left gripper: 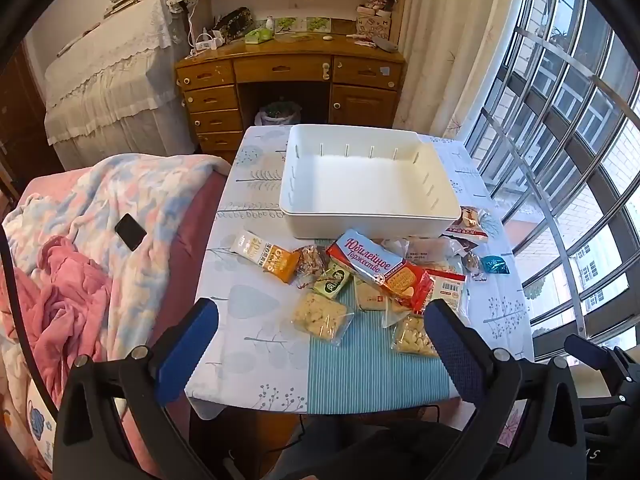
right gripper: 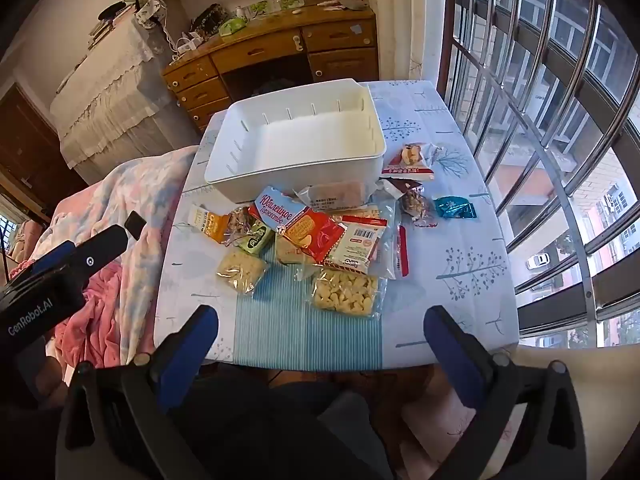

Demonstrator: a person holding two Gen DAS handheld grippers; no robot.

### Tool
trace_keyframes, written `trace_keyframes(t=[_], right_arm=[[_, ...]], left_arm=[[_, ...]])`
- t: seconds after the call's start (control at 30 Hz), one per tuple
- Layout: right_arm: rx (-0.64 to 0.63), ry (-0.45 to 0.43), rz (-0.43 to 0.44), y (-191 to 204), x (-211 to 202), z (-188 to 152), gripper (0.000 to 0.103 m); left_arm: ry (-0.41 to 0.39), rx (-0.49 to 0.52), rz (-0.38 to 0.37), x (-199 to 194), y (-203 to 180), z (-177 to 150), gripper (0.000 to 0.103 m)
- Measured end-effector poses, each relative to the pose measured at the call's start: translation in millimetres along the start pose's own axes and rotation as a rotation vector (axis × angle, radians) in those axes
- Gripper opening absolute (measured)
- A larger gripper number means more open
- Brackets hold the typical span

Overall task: Organize snacks
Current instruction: 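Move both tools toward the snack pile in front of the white tray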

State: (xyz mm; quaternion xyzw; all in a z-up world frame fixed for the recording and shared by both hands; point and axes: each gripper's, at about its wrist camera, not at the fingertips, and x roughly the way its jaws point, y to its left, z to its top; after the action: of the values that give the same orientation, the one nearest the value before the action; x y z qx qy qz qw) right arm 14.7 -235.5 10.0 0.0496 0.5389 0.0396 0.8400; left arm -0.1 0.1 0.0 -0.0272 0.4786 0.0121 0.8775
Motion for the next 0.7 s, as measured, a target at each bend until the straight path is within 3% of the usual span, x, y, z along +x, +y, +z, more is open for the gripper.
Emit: trace_keyframes(t=[0.6, 0.7], right_arm=[[-0.033, -0.025, -0.001, 16.6, -0.1, 5.5, 0.103], [-0.040, -0.031, -0.001, 19.4, 0.3, 7.1, 0.103]], left_arm=[[0.013, 0.011, -0.046, 5.5, -5.0, 7.3, 0.102], [0.013, -0.003, -0.054, 7.7, 9.3, 6.7, 0.102]])
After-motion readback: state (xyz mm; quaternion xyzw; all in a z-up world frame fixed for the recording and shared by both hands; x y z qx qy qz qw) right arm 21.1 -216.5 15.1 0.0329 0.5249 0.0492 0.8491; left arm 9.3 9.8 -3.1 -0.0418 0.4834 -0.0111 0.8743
